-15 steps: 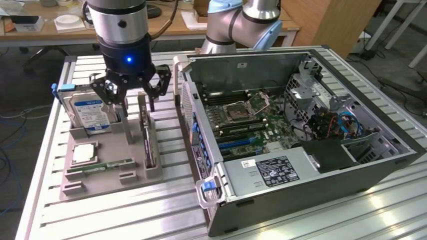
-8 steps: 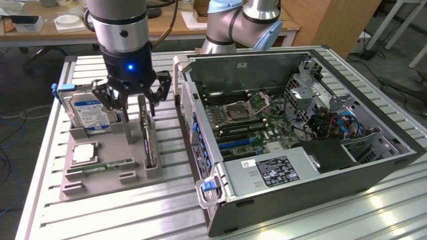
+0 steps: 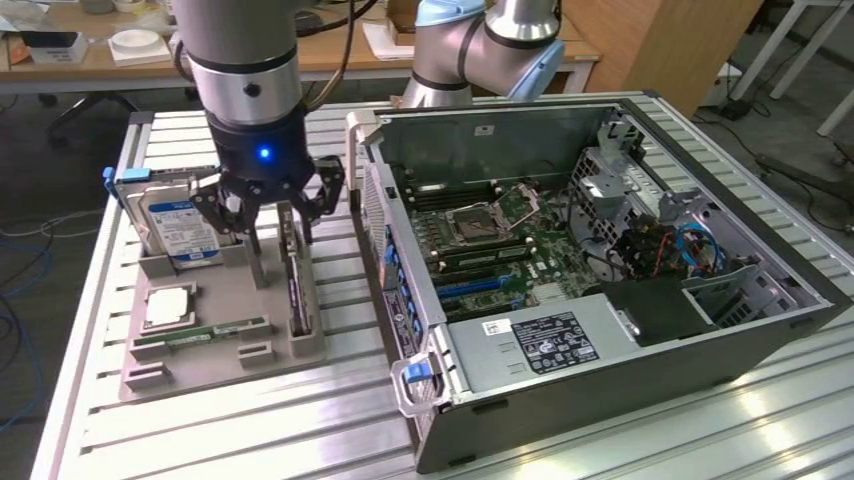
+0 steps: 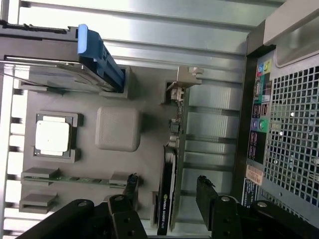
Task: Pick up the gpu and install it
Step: 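Pick up the gpu and move the gpu toward the slot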
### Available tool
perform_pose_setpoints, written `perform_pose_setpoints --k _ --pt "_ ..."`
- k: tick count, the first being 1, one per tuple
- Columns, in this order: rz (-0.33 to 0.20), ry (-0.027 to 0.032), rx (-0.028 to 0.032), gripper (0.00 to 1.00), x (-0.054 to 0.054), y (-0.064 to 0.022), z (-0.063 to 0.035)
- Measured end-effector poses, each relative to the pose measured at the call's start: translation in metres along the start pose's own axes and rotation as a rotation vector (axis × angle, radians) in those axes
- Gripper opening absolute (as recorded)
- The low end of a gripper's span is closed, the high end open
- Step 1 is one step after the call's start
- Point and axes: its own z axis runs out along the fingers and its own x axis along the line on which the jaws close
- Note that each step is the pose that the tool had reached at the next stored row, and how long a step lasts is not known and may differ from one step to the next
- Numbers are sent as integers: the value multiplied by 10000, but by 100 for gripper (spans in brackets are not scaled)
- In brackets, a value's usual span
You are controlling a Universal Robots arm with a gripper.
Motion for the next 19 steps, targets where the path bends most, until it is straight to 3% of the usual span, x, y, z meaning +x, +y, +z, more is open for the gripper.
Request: perform_pose_setpoints --k 5,15,19 --pt "8 -2 -1 59 -57 -10 92" --pt "274 -53 10 59 -54 -41 273" --pt "671 -126 20 59 -53 -46 340"
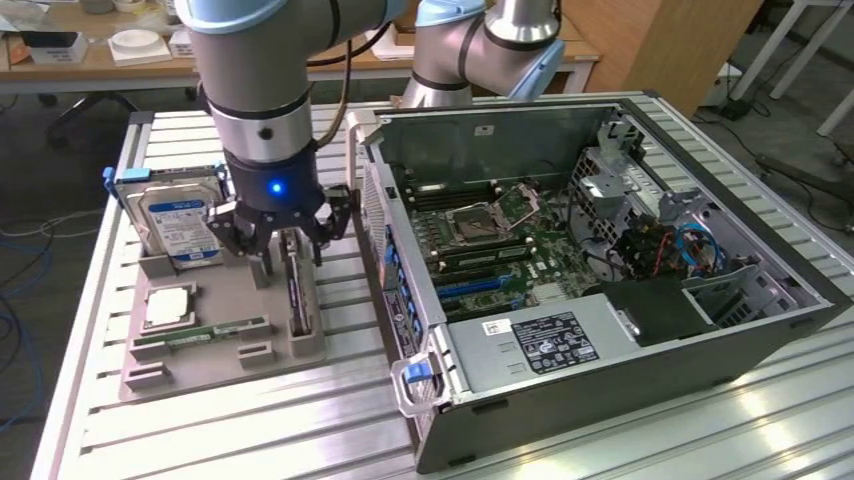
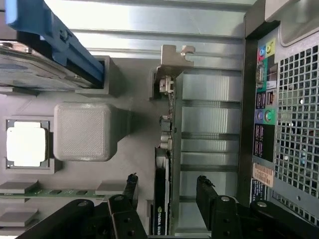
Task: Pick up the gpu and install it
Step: 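Pick up the gpu and move the gpu toward the slot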
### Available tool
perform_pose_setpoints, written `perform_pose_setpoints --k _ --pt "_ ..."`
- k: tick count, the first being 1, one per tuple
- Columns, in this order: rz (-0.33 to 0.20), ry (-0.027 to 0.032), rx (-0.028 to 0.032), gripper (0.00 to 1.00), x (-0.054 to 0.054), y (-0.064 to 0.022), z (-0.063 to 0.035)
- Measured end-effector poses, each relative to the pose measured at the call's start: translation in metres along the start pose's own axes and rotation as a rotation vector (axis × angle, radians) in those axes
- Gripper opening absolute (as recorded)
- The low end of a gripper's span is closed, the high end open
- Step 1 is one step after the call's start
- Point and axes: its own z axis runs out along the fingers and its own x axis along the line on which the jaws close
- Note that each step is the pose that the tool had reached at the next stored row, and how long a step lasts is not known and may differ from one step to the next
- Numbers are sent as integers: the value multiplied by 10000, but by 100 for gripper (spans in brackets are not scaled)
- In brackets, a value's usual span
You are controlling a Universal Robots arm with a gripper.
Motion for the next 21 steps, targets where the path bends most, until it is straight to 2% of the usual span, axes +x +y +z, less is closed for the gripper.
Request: perform_pose_setpoints --k 16,21 --pt "69 -9 9 59 28 -14 290" --pt "68 -9 12 59 29 -15 298"
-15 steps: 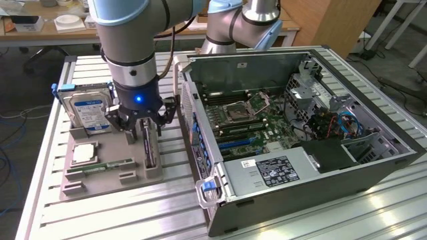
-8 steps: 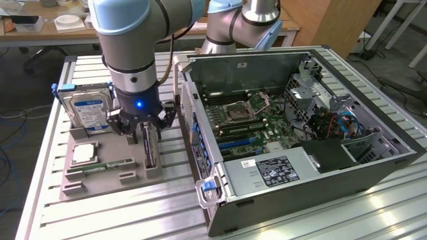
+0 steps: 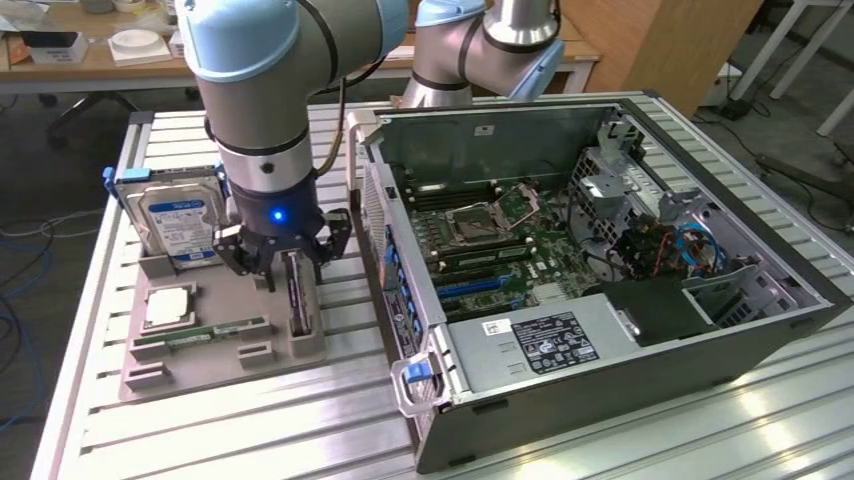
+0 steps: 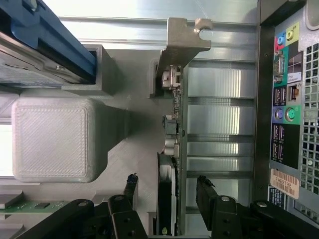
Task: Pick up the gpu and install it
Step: 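Pick up the gpu and move the gpu toward the slot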
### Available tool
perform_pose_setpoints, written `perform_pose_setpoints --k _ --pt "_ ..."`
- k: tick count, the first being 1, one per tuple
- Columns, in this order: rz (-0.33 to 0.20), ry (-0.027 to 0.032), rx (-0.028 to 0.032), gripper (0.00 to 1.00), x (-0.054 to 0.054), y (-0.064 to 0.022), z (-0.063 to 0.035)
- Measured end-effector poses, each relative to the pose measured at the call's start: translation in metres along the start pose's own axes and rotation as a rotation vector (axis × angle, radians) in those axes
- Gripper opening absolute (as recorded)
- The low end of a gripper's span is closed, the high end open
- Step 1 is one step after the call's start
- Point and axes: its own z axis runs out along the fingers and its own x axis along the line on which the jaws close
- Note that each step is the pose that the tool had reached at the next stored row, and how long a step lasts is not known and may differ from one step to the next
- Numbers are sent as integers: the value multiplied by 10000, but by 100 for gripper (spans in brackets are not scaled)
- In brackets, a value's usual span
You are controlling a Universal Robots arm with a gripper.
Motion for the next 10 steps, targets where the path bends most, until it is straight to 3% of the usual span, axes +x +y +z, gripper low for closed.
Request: perform_pose_setpoints --k 4,6,10 --pt "0 -1 -1 59 0 0 1" --pt "0 -1 -1 51 0 0 0" --pt "1 -1 -1 45 0 0 1"
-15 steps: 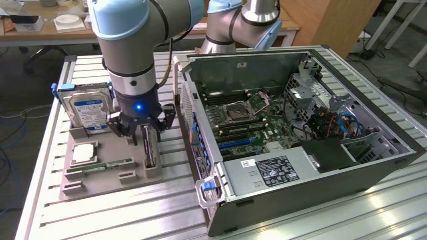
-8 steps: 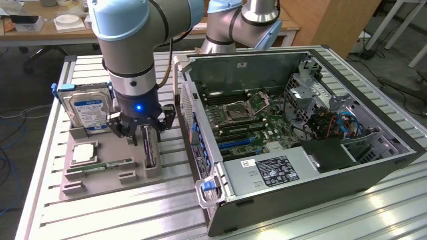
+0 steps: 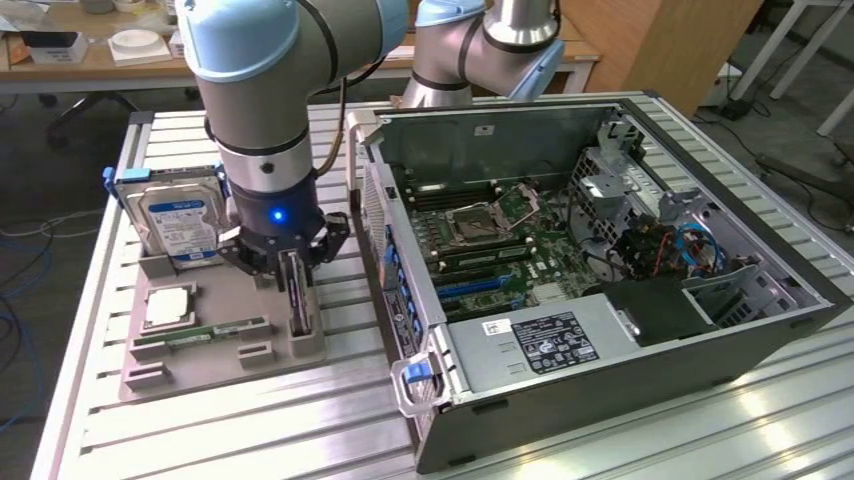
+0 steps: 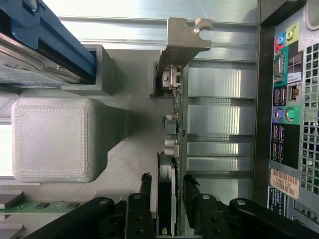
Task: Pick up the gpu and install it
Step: 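Pick up the gpu and move the gpu toward the slot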
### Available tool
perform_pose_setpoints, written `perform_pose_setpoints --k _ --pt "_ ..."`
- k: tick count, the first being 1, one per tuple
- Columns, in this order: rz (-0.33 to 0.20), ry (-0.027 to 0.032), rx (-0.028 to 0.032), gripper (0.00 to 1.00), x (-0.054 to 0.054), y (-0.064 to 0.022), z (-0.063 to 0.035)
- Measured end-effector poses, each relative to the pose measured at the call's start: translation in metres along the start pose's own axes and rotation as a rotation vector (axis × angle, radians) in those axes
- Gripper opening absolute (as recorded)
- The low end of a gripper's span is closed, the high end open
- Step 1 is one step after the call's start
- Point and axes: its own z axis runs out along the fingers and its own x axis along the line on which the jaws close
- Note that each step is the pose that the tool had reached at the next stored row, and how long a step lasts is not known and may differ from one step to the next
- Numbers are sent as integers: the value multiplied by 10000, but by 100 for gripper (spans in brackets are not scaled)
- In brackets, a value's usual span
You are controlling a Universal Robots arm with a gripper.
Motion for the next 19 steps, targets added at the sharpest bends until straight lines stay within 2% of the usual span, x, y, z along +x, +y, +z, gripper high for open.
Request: perform_pose_setpoints --k 1,9,11,12,19 --pt "-1 0 -1 39 0 0 0" --pt "-2 -19 0 39 12 0 4" --pt "-2 -18 0 37 12 -1 5" --pt "-1 -19 0 31 12 0 6" --pt "-2 -19 1 27 12 0 9"
